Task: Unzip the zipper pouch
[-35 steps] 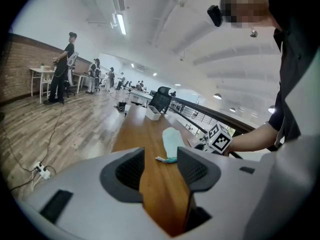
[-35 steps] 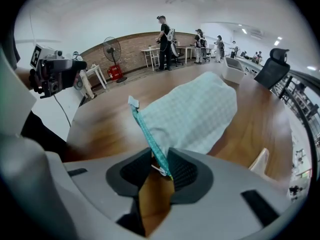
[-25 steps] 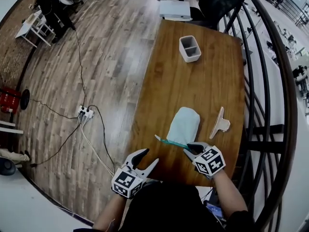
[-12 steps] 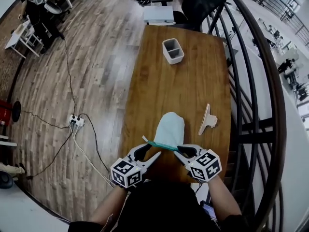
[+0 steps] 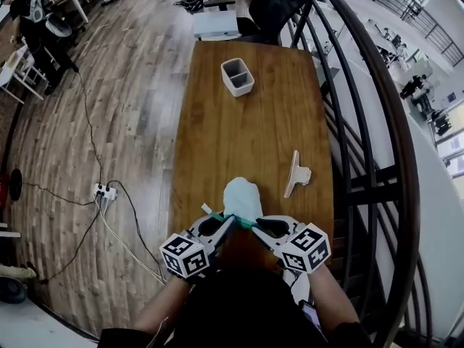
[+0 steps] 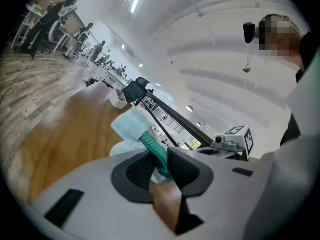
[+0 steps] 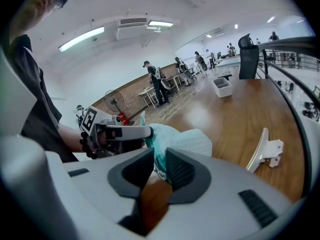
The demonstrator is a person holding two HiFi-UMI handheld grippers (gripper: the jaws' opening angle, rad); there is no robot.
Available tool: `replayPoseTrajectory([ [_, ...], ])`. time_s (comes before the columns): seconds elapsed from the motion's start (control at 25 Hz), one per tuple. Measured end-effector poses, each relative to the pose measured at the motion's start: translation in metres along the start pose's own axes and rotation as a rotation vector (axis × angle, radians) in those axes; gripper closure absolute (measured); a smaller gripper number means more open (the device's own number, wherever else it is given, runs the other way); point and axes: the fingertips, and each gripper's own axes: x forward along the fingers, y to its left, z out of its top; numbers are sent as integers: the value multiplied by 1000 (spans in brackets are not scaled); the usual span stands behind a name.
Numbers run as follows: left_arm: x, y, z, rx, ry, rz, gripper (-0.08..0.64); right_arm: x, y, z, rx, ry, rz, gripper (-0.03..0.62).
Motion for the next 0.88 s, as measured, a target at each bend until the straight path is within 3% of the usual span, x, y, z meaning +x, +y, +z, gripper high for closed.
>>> replayPoseTrajectory([
  [0.16, 4, 3, 11, -101, -14, 11, 483, -14, -6, 13, -41, -85, -36, 447],
  [0.32, 6, 13, 22, -117, -20, 38, 482, -30, -16, 12, -87, -140, -67, 387],
  [0.52, 7, 20, 26, -163, -14, 44, 482, -24, -32, -6, -185, -130, -137, 383],
  [0.68, 7, 18, 32, -209, -15, 26, 483, 0, -40, -15, -370, -95, -208, 384],
  [0.76, 8, 15, 39, -218, -23, 13, 483, 9, -43, -15, -443, -87, -221, 384],
  [0.88, 10, 11, 51, -231, -43, 1, 486, 16, -41, -6, -478, -121, -207, 387],
])
